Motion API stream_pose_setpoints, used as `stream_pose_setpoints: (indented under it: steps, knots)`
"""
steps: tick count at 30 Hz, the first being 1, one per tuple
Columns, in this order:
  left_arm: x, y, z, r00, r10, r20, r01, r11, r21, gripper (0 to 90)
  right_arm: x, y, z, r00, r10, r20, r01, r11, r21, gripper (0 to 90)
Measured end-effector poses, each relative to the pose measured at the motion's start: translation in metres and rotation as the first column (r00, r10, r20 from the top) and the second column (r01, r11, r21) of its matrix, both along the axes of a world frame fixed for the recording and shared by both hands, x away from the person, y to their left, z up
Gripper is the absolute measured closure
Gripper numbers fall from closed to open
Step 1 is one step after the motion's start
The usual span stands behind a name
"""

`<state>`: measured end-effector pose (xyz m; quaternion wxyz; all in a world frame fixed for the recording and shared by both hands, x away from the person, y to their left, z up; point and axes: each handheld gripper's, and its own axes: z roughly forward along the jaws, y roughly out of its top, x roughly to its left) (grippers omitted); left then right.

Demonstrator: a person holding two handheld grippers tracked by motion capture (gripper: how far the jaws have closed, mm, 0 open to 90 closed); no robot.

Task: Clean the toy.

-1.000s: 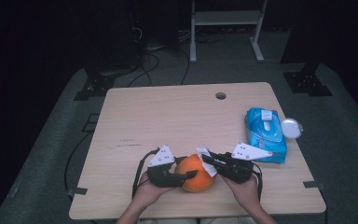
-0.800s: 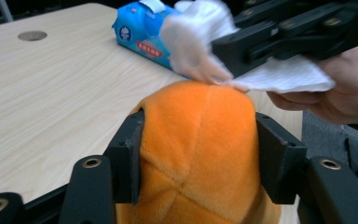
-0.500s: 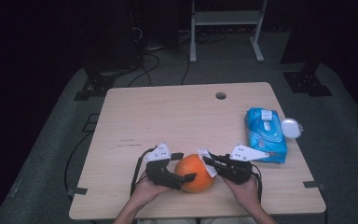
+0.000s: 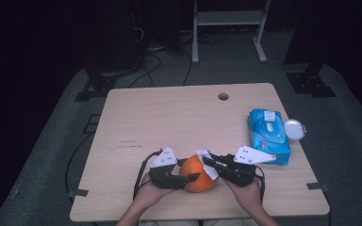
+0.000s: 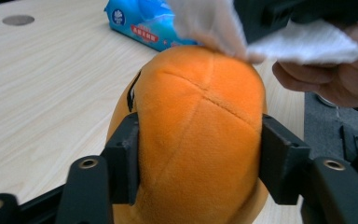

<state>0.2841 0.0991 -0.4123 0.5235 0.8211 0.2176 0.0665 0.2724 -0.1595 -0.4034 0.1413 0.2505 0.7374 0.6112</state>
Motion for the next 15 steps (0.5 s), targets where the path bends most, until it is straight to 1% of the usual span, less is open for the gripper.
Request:
stream_pose_setpoints:
  steps: [1,2,3,4,5,6,7,9,11,12,13,14,15]
  knots:
    - [0.000,0.002,0.001,1.0000,-0.003,-0.002,0.003,0.9999,-0.010,42.4,0.001,-0.001,-0.001,1.0000,-0.002,-0.002,0.002,1.000,0.004,80.4]
    - [0.000,0.003,0.003,0.9999,0.001,-0.013,-0.001,0.9996,-0.027,42.6,0.004,-0.004,-0.003,0.9998,-0.009,-0.019,0.009,1.000,0.012,80.4]
    - [0.000,0.005,0.004,0.9998,0.003,-0.019,-0.003,0.9993,-0.036,42.7,0.008,-0.008,-0.006,0.9991,-0.026,-0.034,0.026,1.000,0.009,80.4]
    - [0.000,0.005,0.005,0.9998,0.002,-0.018,-0.002,0.9996,-0.029,42.7,0.011,-0.011,-0.009,0.9978,-0.044,-0.049,0.044,0.999,0.004,80.4]
    - [0.000,0.005,0.005,0.9998,0.002,-0.018,-0.002,0.9996,-0.029,42.7,0.012,-0.013,-0.011,0.9967,-0.040,-0.070,0.042,0.999,0.021,80.4]
    - [0.000,0.004,0.005,0.9999,0.009,-0.005,-0.009,0.9999,-0.012,42.7,0.011,-0.012,-0.010,0.9967,-0.041,-0.071,0.042,0.999,0.023,80.4]
    - [0.000,0.003,0.005,0.9999,0.009,-0.009,-0.009,0.9999,-0.012,42.6,0.008,-0.009,-0.008,0.9980,-0.035,-0.053,0.036,0.999,0.014,80.3]
    - [0.000,0.002,0.003,0.9998,0.010,-0.020,-0.010,0.9998,-0.019,42.6,0.003,-0.004,-0.001,0.9996,-0.005,-0.028,0.006,1.000,0.031,80.3]
    - [0.000,0.000,0.002,0.9997,0.015,-0.020,-0.015,0.9998,-0.013,42.6,-0.002,0.001,0.003,0.9998,0.018,0.000,-0.018,1.000,0.017,80.3]
    - [0.000,0.000,0.002,0.9996,0.016,-0.021,-0.017,0.9998,-0.010,42.3,-0.002,0.002,0.002,0.9998,0.019,0.005,-0.019,1.000,0.006,80.3]
    - [0.000,-0.001,0.002,0.9996,0.018,-0.023,-0.018,0.9998,-0.008,41.5,-0.001,0.002,0.000,0.9998,0.017,-0.002,-0.017,1.000,0.008,80.4]
    - [0.000,-0.002,0.001,0.9997,0.017,-0.020,-0.017,0.9999,-0.004,39.2,0.001,0.000,-0.003,0.9998,0.012,-0.015,-0.012,1.000,0.009,80.4]
    - [-0.001,-0.003,0.001,0.9996,0.018,-0.023,-0.018,0.9998,-0.006,35.3,0.004,-0.002,-0.005,0.9998,0.005,-0.019,-0.005,1.000,0.007,80.4]
